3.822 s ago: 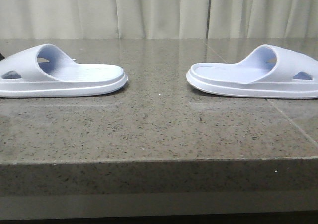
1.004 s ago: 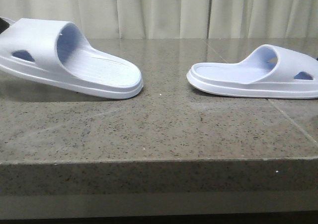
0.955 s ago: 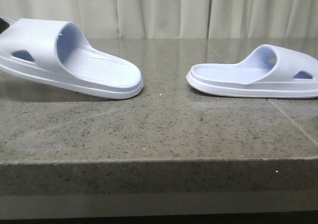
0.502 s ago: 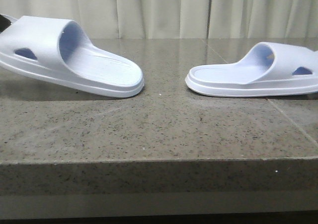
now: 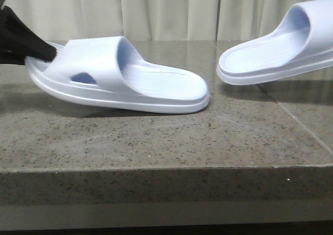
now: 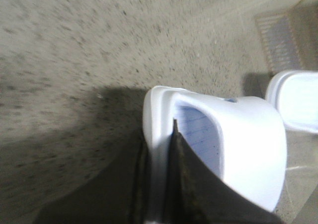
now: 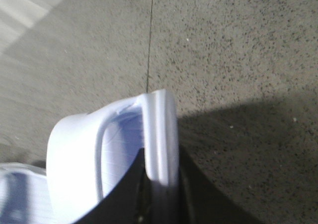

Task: Insert blue slippers together front up
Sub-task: 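Lift the right-held slipper and swing it over the left-held slipper, then lower the right-held slipper onto the other, soles stacked, and open the right gripper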

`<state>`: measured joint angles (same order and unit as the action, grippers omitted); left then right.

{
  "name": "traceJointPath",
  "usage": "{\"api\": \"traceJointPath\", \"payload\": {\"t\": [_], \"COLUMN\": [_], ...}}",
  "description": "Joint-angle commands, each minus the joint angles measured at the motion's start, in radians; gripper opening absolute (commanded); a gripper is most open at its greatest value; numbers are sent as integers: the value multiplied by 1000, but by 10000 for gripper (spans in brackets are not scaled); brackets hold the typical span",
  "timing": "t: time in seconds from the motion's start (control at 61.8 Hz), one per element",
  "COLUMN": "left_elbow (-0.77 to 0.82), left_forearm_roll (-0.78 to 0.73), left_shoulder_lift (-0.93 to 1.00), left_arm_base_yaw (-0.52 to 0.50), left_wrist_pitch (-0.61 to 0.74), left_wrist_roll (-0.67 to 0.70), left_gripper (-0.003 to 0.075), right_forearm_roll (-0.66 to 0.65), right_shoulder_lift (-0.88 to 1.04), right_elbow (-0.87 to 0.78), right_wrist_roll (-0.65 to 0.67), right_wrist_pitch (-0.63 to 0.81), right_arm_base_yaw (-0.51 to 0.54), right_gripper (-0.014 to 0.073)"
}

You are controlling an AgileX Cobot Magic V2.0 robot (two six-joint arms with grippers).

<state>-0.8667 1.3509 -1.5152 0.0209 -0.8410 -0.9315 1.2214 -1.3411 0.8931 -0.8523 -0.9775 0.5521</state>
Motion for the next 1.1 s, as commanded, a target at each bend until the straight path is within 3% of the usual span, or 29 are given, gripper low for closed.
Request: {"api": "traceJointPath", "payload": {"t": [0.0, 0.113, 0.243, 0.502, 0.729, 1.085], "left_elbow": [-25, -25, -25, -25, -25, -25], "left_forearm_roll": [81, 100, 131, 151, 151, 154], "left_shoulder_lift": [17, -9, -41, -46, -46, -46], "left_arm_base_yaw": [78, 153, 179, 179, 179, 179], "left_wrist_pitch": [46, 145, 169, 186, 186, 186], "left_wrist_roll": [-10, -10, -10, -19, -25, -25], "left_gripper": [-20, -20, -20, -20, -20, -20], "right_forearm_roll": [112, 126, 126, 132, 183, 311], "right_shoulder_lift": [34, 34, 34, 34, 34, -25], "right_elbow": [20, 20, 19, -44, -111, -141], "right_wrist_roll": [-3, -3, -3, -3, -3, -3], "right_wrist_pitch": [-88, -111, -107, 5, 198, 535], "right_arm_base_yaw": [33, 44, 25, -120, -325, -793], "right_gripper": [-117, -117, -117, -117, -117, -117]}}
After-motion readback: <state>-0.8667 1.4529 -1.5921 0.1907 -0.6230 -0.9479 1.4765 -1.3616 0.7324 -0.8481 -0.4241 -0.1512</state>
